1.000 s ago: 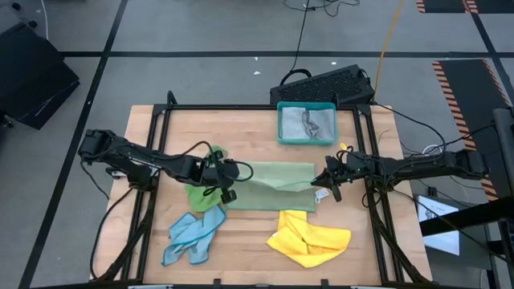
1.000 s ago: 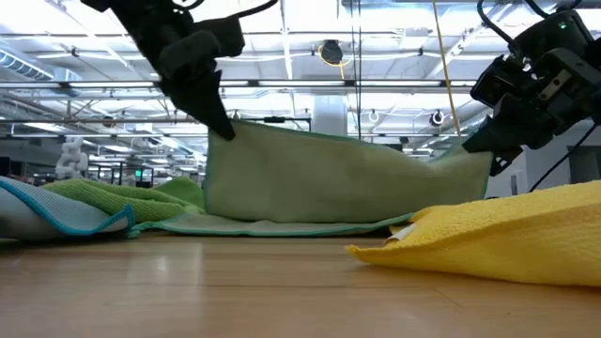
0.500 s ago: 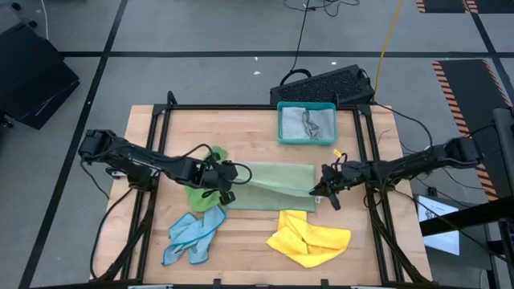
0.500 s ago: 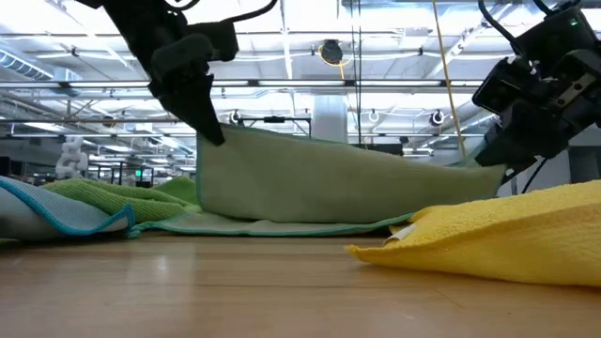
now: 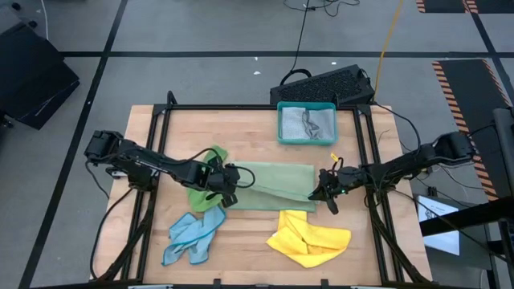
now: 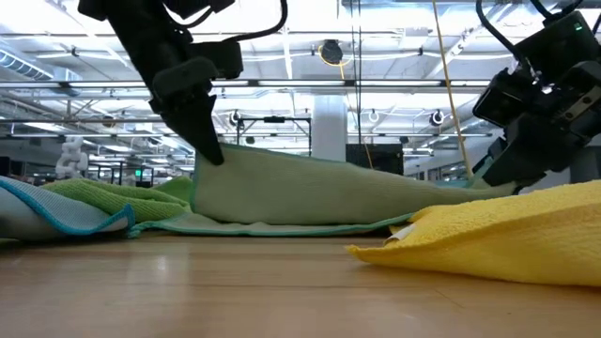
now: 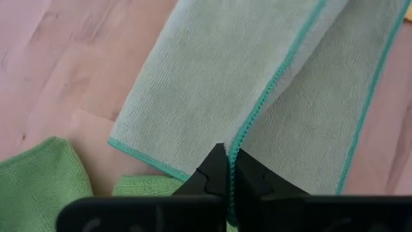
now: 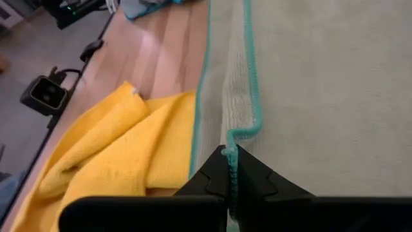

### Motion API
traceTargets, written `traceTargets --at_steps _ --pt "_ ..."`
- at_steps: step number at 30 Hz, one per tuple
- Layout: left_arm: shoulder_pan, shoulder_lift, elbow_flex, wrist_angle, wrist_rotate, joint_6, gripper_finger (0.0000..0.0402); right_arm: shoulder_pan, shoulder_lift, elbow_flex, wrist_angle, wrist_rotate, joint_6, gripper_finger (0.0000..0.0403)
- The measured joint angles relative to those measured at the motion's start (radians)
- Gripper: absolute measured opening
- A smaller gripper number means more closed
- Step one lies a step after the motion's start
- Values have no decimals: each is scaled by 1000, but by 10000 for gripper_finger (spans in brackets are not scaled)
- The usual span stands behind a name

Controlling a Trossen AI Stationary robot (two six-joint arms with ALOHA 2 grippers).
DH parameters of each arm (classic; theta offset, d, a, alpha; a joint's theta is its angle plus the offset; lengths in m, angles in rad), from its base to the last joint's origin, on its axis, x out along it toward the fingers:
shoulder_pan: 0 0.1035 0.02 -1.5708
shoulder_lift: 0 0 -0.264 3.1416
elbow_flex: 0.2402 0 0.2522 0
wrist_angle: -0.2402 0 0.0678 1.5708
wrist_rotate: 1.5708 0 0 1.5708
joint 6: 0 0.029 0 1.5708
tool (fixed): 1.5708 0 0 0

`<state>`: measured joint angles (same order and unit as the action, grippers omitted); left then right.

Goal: Fold microfiber towels
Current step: Fold the light green microfiber cloth

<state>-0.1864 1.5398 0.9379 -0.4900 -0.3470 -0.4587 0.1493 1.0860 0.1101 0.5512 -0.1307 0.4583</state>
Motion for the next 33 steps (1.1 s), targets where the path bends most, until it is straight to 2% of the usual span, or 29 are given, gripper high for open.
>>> traceTargets --at_steps 7,12,15,19,25,29,33 --pt "1 0 0 13 8 0 4 43 58 0 54 1 3 12" --pt "0 0 0 16 9 -22 40 51 75 0 59 0 2 23" --pt "0 0 0 16 9 -27 66 51 75 0 59 -28 1 56" --pt "-3 0 0 16 20 -28 94 51 73 0 57 -77 -5 120" --pt "-6 -14 0 -8 164 -2 123 47 41 0 41 -163 -10 190" --pt "-8 -46 0 -45 199 2 126 47 3 0 48 -145 -55 204" --pt "-23 -91 0 -13 197 59 127 49 0 0 61 -8 -99 188"
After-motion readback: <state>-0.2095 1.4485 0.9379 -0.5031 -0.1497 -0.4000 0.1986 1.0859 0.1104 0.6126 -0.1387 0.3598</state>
